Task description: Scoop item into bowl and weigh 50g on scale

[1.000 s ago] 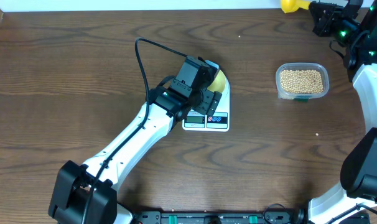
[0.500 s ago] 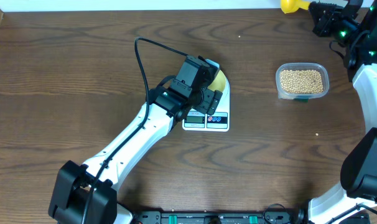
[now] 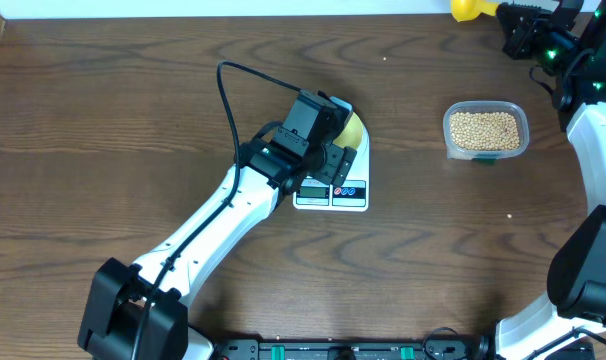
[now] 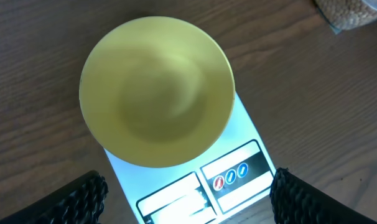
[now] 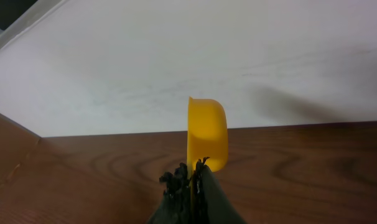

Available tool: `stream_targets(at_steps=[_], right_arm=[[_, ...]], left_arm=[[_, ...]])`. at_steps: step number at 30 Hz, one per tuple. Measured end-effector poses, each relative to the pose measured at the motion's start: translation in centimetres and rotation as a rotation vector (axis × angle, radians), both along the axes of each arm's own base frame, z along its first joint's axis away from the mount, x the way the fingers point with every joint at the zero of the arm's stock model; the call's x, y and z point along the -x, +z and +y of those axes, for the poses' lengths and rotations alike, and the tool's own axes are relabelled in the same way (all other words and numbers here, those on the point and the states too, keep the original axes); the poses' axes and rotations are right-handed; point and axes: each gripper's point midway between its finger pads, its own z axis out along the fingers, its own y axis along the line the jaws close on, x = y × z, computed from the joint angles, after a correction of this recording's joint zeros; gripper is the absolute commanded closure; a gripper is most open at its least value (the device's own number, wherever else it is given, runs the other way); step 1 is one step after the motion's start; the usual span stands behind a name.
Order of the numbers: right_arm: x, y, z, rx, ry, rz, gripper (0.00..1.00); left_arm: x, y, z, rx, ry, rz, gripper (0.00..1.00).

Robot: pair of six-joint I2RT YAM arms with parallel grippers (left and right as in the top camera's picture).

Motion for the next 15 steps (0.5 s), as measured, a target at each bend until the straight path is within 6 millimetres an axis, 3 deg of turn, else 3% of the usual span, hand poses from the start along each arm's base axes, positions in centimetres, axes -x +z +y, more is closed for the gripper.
stream_targets(at_steps=[15], right_arm=[[0.01,-0.01,0.00,0.000,0.000,0.001,0.99]], left_arm=[[0.71,-0.59,0.46,-0.014,0.015,0.042,0.14]])
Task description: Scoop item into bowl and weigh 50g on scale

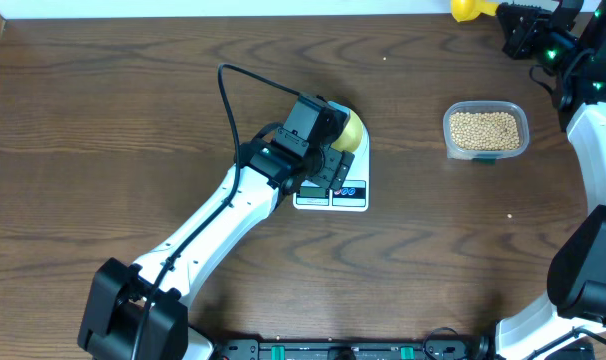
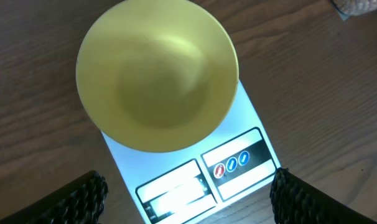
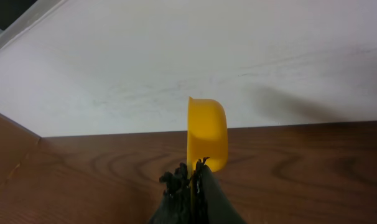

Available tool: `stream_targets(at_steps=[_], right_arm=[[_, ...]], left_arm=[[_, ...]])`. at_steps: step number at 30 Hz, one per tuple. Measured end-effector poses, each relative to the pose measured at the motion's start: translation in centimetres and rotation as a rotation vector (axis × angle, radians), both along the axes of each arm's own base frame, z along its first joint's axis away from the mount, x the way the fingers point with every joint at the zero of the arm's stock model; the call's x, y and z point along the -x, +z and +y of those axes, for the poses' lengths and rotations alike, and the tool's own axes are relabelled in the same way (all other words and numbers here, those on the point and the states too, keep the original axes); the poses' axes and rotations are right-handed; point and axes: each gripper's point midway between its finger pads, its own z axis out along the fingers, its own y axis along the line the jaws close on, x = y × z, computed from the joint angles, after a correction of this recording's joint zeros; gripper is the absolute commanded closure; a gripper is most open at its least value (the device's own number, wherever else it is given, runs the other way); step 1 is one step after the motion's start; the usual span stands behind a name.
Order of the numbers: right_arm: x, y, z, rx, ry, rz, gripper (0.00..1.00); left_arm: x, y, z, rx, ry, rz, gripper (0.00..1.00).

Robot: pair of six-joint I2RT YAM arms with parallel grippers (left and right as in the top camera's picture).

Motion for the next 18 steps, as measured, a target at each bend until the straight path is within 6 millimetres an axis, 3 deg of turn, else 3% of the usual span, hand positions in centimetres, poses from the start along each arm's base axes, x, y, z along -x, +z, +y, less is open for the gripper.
stream_targets(at_steps=[6,18], right_arm=[[0.0,-0.1,0.0,-0.001,0.000,0.005,0.99],[0.0,-0.1,0.0,-0.001,0.000,0.005,0.99]], left_arm=[[0.1,-0.3,0.0,0.011,0.031,0.021,0.14],[0.8,-3.7,0.2,-0.034,0.062,0.126,0.14]])
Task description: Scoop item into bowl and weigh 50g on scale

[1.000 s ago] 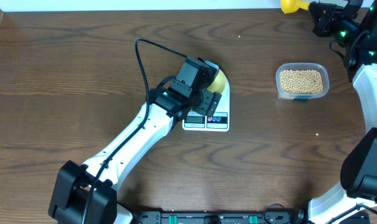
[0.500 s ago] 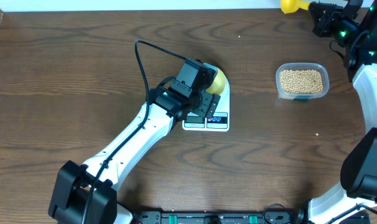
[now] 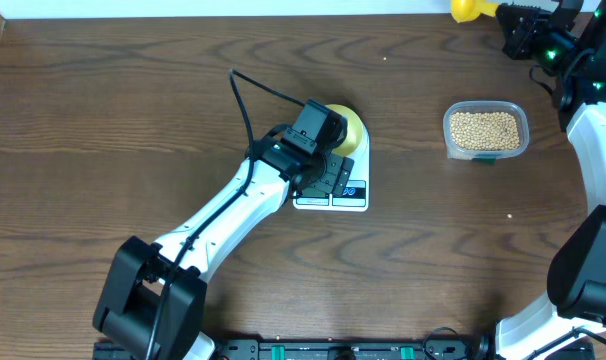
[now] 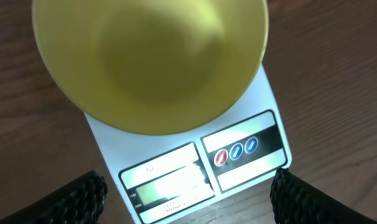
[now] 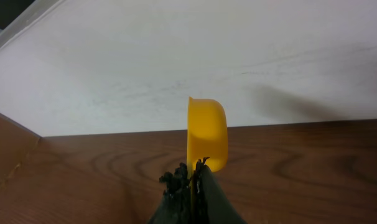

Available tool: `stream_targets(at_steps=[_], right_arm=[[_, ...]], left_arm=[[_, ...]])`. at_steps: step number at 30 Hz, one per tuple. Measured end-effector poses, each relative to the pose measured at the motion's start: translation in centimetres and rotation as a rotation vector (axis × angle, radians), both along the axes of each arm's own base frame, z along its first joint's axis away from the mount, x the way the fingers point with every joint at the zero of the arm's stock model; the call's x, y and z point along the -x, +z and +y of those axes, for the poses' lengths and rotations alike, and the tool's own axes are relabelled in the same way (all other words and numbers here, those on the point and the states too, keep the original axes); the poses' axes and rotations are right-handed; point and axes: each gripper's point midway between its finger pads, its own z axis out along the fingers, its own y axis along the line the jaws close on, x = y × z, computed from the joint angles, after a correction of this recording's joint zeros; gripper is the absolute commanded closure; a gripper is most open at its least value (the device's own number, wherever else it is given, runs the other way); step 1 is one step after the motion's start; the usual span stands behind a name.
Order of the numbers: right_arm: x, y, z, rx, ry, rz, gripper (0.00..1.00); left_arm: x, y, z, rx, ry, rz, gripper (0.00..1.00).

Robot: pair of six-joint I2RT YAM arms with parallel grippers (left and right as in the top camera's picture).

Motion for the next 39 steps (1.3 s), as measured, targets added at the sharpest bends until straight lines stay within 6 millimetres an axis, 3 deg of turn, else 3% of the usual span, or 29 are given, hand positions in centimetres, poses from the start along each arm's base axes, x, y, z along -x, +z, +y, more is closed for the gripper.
stream_targets(at_steps=[11,20,32,39], right_arm=[[0.0,0.0,0.0,0.000,0.000,0.000,0.99],[0.0,0.0,0.0,0.000,0.000,0.000,0.99],[0.0,0.0,0.0,0.000,0.000,-0.001,0.99],[0.0,0.0,0.0,0.000,0.000,-0.001,0.99]], left_arm=[[0.5,-1.4,0.7,-0.047,0.011,0.042,0.14],[0.6,-4.2,1.3,-0.108,0.020,0.091,0.14],[0.6,-4.4,1.4,-0.114,0.022,0.094,0.14],[0.9,-6.6,1.6,-0.146,0.020,0.142,0.14]])
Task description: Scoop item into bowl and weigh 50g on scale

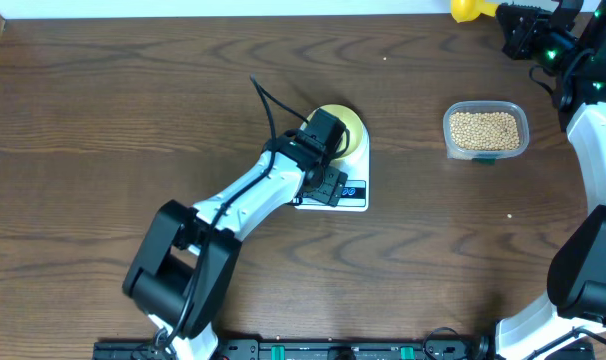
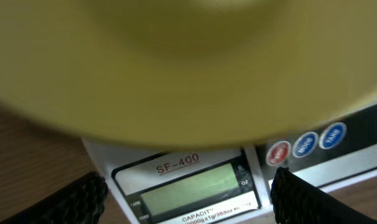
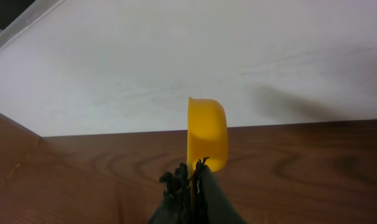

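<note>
An empty yellow bowl [image 1: 347, 124] stands on the white scale [image 1: 351, 193]. In the left wrist view the bowl [image 2: 188, 62] is a blurred mass across the top, with the scale's display [image 2: 190, 190] just below it. My left gripper [image 1: 330, 178] hangs open low over the scale's front, its fingers [image 2: 79, 199] straddling the display with nothing between them. At the far right back my right gripper [image 3: 192, 174] is shut on the handle of the yellow scoop [image 3: 207, 132], held over the table's back edge [image 1: 466, 9].
A clear tub of beans [image 1: 486, 130] sits right of the scale. The left arm's black cable [image 1: 268, 100] loops up behind the bowl. A white wall [image 3: 176, 56] runs along the table's back edge.
My left gripper has come much closer to the scale: the bowl now fills the top of its view and the display looms large. The right gripper and scoop are unchanged.
My left gripper stood open above the bowl on the scale, the whole bowl in its view. At each later moment it was nearer and more over the scale's display. The right gripper held the scoop at the back right corner throughout.
</note>
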Available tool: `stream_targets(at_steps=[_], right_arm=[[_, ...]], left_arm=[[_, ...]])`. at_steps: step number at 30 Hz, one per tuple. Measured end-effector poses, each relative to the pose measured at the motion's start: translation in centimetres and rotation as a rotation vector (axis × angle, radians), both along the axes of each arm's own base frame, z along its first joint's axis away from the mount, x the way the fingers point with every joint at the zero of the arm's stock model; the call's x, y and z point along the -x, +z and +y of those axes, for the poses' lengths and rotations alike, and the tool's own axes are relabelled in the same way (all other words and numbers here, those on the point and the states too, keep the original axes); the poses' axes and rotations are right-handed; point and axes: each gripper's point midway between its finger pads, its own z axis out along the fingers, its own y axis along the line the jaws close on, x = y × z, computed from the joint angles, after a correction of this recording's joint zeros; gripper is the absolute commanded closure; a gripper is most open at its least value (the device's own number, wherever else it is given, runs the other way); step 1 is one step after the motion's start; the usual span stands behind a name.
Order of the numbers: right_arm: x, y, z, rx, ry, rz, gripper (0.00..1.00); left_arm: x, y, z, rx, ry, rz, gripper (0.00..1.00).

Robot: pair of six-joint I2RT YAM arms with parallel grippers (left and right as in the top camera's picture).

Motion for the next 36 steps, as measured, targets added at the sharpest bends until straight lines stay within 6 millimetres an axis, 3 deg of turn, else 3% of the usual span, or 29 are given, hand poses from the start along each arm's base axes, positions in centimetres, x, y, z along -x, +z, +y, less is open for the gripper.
stream_targets(at_steps=[36], right_arm=[[0.0,0.0,0.0,0.000,0.000,0.001,0.99]], left_arm=[[-1.4,0.3,-0.9,0.023,-0.051,-0.064,0.14]])
